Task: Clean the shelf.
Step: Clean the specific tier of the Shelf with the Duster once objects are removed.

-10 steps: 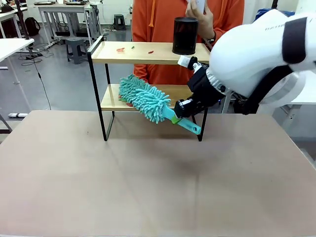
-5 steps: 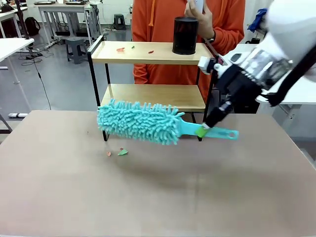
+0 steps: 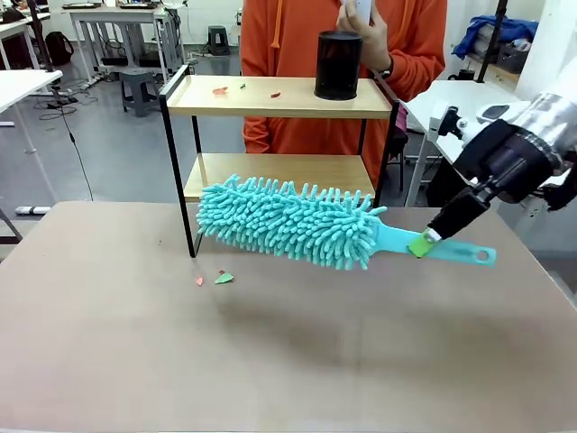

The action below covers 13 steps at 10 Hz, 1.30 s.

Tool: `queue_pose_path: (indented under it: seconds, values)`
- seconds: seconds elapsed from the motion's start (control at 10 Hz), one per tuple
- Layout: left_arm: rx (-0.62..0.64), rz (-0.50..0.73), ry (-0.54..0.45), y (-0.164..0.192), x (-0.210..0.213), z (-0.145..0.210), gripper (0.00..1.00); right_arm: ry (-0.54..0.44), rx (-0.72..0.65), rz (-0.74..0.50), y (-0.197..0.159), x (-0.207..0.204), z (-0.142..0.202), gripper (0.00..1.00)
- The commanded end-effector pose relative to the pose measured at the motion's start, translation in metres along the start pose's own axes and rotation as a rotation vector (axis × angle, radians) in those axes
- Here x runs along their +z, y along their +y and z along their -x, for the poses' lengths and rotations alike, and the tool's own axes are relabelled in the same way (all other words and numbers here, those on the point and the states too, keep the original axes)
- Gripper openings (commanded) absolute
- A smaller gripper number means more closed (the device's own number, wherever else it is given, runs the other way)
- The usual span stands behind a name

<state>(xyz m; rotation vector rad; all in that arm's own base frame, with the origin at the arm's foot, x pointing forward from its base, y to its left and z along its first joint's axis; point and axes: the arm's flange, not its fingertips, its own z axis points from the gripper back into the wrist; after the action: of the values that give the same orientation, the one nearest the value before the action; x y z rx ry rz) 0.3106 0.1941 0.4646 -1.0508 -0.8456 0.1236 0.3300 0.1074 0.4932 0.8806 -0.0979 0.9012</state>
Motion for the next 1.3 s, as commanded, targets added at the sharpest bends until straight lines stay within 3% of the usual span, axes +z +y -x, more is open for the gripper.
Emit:
queue_pose_path:
  seconds: [0.0,0.1,0.3,0.4,0.6,0.7,0.8,1.0,1.1,1.2]
  values:
    - [-0.02,0.014,-0.015,0.0,-0.002,0.0,1.0,-0.087,0.01,-0.083,0.016,0.051,0.043,0.12]
    - [-0.02,0.014,-0.015,0.0,-0.002,0.0,1.0,-0.204,-0.01,-0.094,0.025,0.084,0.079,0.12]
    - [-0.02,0.014,-0.015,0.0,-0.002,0.0,1.0,-0.651,-0.001,-0.05,0.036,0.134,0.16,0.12]
    - [-0.02,0.014,-0.015,0.0,-0.002,0.0,1.0,-0.816,-0.037,-0.042,0.03,0.143,0.189,0.12]
    - [-0.02,0.014,-0.015,0.0,-0.002,0.0,1.0,-1.025,-0.206,-0.01,0.012,0.144,0.226,0.12]
    - [-0.02,0.014,-0.015,0.0,-0.002,0.0,1.0,-1.09,-0.398,0.044,0.001,0.141,0.233,0.12]
    - [-0.02,0.014,-0.015,0.0,-0.002,0.0,1.0,-1.022,-0.598,0.104,-0.01,0.138,0.229,0.12]
    - [-0.02,0.014,-0.015,0.0,-0.002,0.0,1.0,-0.751,-0.817,0.083,-0.026,0.127,0.21,0.12]
    - [-0.02,0.014,-0.015,0.0,-0.002,0.0,1.0,-0.653,-0.846,0.083,-0.031,0.123,0.199,0.12]
    - [-0.02,0.014,-0.015,0.0,-0.002,0.0,1.0,-0.617,-0.836,0.13,-0.034,0.121,0.186,0.12]
